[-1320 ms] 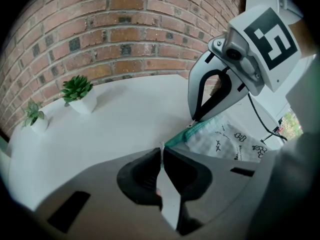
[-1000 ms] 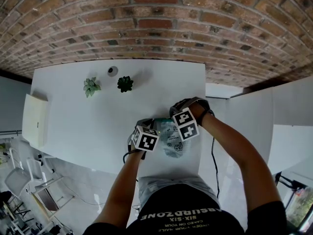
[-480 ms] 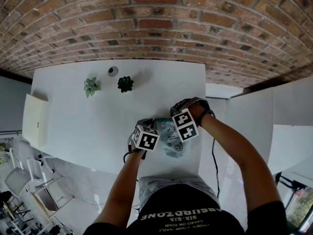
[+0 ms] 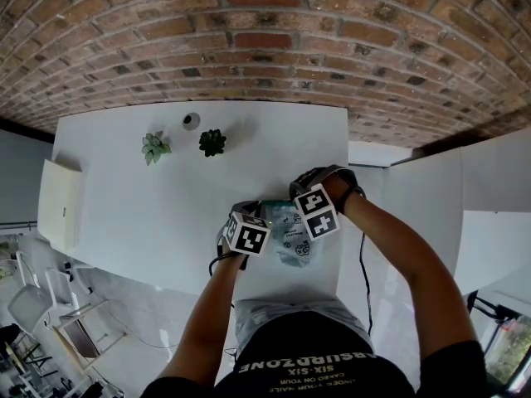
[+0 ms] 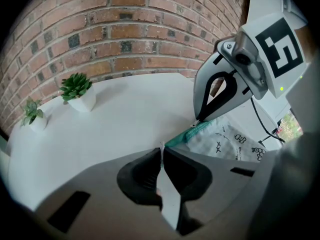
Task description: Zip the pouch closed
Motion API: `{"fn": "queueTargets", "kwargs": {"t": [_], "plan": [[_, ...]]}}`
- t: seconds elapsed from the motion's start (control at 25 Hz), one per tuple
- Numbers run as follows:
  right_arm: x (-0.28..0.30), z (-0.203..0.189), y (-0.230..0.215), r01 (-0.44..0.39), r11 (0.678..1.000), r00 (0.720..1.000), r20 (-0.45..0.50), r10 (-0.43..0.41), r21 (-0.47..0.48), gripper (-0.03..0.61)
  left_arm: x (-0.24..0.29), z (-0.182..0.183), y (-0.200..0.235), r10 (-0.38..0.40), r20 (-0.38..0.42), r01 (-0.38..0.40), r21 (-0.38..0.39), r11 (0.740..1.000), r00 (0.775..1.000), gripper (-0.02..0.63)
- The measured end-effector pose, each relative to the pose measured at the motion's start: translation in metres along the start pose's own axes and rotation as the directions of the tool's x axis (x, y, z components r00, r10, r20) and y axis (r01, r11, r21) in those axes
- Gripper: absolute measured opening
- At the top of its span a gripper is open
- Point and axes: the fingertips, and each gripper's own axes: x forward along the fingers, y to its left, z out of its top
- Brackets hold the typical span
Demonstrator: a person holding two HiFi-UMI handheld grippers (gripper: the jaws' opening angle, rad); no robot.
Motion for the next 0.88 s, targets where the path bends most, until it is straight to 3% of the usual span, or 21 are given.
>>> {"fn": "queueTargets", "kwargs": {"t": [0.88], "plan": [[-0.0034,-0.0022,0.0078,-0.014,1.000,1.000,-0.016,0.014,0.010,-0.002,-0.0007,-0.0003,-0.0011,0.003,-0.002,-0.003,-0.007,1.000,1.000,0.025]]}}
